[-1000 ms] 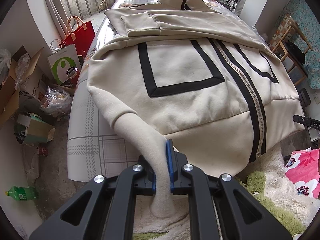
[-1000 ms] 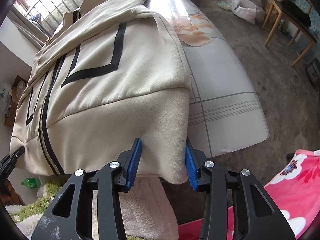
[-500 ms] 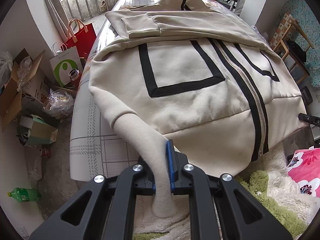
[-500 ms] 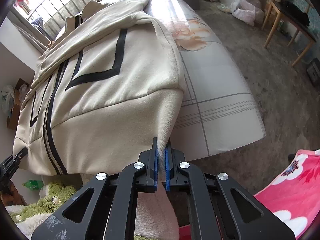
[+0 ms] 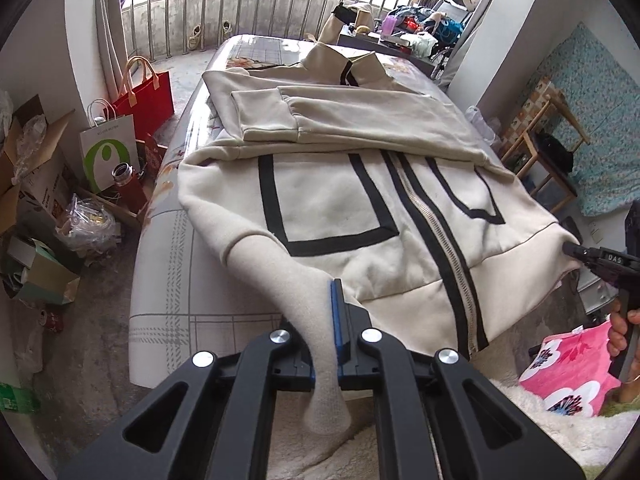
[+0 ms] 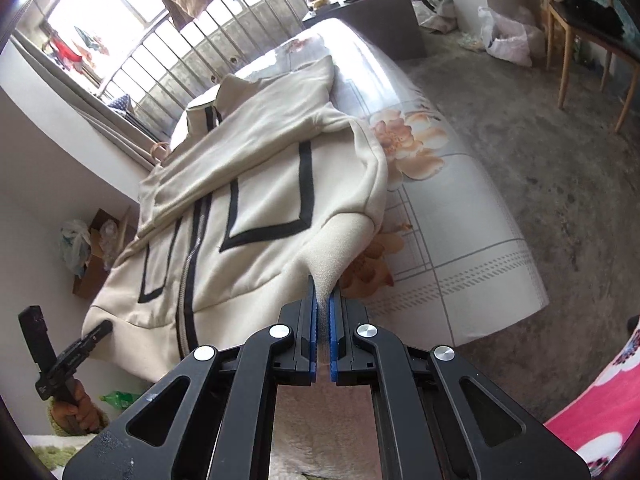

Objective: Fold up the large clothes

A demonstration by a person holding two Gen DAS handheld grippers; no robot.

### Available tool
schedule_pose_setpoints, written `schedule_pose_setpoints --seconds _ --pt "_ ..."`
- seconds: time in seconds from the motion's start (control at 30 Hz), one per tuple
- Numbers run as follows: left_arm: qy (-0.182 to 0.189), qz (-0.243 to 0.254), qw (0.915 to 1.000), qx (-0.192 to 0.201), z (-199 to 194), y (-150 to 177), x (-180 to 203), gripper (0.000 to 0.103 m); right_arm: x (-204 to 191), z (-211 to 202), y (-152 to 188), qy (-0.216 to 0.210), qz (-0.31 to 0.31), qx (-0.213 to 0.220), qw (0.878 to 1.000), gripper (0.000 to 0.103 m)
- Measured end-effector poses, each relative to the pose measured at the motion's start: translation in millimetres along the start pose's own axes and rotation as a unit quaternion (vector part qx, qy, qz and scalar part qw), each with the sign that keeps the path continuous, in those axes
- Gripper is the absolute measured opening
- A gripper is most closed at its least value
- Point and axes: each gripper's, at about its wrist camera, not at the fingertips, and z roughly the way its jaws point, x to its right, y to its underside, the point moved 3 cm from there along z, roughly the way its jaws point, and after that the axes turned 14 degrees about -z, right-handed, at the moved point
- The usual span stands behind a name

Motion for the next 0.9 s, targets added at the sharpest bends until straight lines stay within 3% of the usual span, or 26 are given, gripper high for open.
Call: schedule_pose_setpoints --seconds 0.2,0.33,0.53,0.9 --pt "0.056 -0.053 0.9970 -0.005 0 -27 -8 0.005 0 1 -29 -0.043 0.014 0.038 0.998 0.003" --pt "0.088 -0.110 0.9898 -0.014 7 -45 -24 0.005 5 12 -51 -0.064 0.025 0.050 0.996 0.003" --pt "0.104 -0.179 0.9780 -0.026 23 -65 -50 0.005 18 34 -79 -0.088 0.046 0.054 0.994 0.003" --pt "0.120 -0.246 0.9607 -0.046 53 -84 -77 0.009 33 93 -115 -0.111 0.060 0.045 0.991 0.003"
